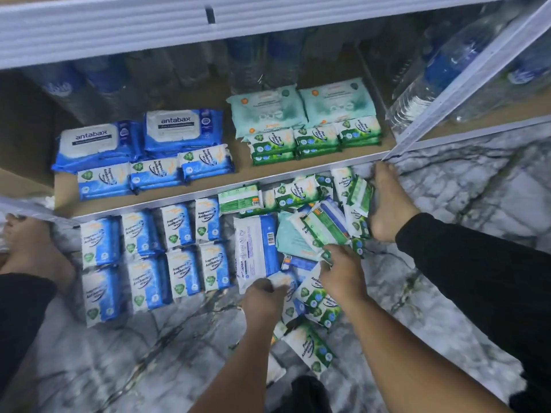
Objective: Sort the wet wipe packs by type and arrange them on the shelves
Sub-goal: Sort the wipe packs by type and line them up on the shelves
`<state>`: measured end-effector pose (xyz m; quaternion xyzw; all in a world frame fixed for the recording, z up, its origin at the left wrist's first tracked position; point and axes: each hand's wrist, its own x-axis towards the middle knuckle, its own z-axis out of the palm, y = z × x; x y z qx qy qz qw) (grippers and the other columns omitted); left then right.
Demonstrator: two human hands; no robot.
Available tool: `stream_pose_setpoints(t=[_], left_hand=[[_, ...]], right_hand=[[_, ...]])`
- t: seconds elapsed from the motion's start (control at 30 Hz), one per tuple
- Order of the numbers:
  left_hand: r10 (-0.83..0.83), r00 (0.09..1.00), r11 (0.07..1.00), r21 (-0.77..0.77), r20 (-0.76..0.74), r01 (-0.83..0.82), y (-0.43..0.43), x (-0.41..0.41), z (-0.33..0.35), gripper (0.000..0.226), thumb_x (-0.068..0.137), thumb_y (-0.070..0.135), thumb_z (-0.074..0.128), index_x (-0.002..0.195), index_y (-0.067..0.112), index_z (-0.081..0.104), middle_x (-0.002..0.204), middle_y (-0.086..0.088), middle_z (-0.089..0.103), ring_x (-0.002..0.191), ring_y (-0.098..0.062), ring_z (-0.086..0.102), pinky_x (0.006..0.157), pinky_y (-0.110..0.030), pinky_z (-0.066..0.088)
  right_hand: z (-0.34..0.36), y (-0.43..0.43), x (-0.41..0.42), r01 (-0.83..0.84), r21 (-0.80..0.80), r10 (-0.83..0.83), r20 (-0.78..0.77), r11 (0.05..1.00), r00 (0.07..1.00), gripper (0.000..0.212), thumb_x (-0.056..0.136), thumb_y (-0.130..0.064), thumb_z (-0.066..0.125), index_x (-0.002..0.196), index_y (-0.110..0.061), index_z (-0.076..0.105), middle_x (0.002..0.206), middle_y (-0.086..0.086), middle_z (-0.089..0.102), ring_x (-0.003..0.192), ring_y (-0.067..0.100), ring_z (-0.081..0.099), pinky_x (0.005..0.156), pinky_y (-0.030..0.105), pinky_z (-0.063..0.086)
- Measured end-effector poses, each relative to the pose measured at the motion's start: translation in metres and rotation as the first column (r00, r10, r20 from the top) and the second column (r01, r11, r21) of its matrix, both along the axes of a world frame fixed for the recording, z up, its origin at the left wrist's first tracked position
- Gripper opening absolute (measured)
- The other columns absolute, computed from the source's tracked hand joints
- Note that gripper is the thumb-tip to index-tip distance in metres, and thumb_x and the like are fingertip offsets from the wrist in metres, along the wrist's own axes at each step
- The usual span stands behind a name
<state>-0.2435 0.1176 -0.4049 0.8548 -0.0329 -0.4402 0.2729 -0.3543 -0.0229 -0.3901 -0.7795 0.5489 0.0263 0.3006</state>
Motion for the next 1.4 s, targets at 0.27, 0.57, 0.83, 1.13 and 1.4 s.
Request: stream_pose_setpoints(t=[0.27, 0.57, 0.83, 1.13, 1.4], left_hand=[[0.03, 0.994, 0.986, -0.167, 0.106, -0.012, 0.0, 0.038, 0.015, 0.043, 0.091, 0.044, 0.071, 0.08, 0.012, 0.045, 0.064, -0.006, 0.051, 0.054, -0.018, 0.042, 0.052, -0.029, 0.035], [0.007, 0.989, 0.962, -0.272, 0.145, 0.033, -0.015, 0.081, 0.02, 0.057, 0.098, 0.036, 0.064, 0.15, 0.029, 0.042, 0.092, 0.011, 0.065, 0.072, -0.004, 0.063, 0.06, -0.023, 0.048], [-0.088, 0.996, 0.927, -0.365, 0.009, 0.085, -0.018, 0.089, 0.009, 0.085, 0.09, 0.013, 0.073, 0.156, 0.035, 0.025, 0.125, 0.006, 0.062, 0.092, 0.005, 0.062, 0.058, -0.009, 0.051], [0.002, 1.0, 0.933, -0.36, 0.001, -0.001, -0.022, 0.094, -0.006, 0.075, 0.087, 0.01, 0.077, 0.144, 0.037, 0.037, 0.105, 0.017, 0.064, 0.085, 0.005, 0.065, 0.063, -0.015, 0.054], [0.012, 1.0, 0.929, -0.371, -0.023, -0.02, -0.014, 0.103, -0.001, 0.071, 0.084, 0.015, 0.081, 0.139, 0.039, 0.044, 0.106, 0.004, 0.066, 0.088, -0.014, 0.069, 0.065, -0.033, 0.06]], right_hand=[[-0.004, 0.006, 0.027, -0.041, -0.269, 0.02, -0.078, 0.962, 0.997, 0.03, 0.072, -0.011, 0.078, 0.102, -0.013, 0.074, 0.099, 0.009, 0.066, 0.092, 0.036, 0.055, 0.071, 0.039, 0.045], [-0.002, -0.013, 0.05, -0.068, -0.295, -0.037, -0.336, 0.953, 0.941, 0.051, 0.084, -0.035, 0.068, 0.132, -0.019, 0.058, 0.123, 0.008, 0.05, 0.109, 0.03, 0.039, 0.08, 0.039, 0.03], [-0.012, -0.03, 0.061, -0.187, -0.252, 0.064, -0.428, 0.949, 0.902, 0.066, 0.081, -0.064, 0.062, 0.129, -0.018, 0.057, 0.123, 0.006, 0.043, 0.112, 0.028, 0.034, 0.077, 0.04, 0.023], [-0.023, -0.028, 0.07, -0.05, -0.239, -0.023, -0.294, 0.97, 0.955, 0.06, 0.07, -0.055, 0.074, 0.119, -0.024, 0.061, 0.118, 0.0, 0.045, 0.111, 0.025, 0.035, 0.075, 0.037, 0.021], [-0.007, -0.017, 0.076, 0.043, -0.102, -0.041, 0.022, 0.994, 0.999, 0.064, 0.069, -0.048, 0.084, 0.117, -0.017, 0.056, 0.112, 0.003, 0.064, 0.104, 0.028, 0.056, 0.084, 0.04, 0.048]])
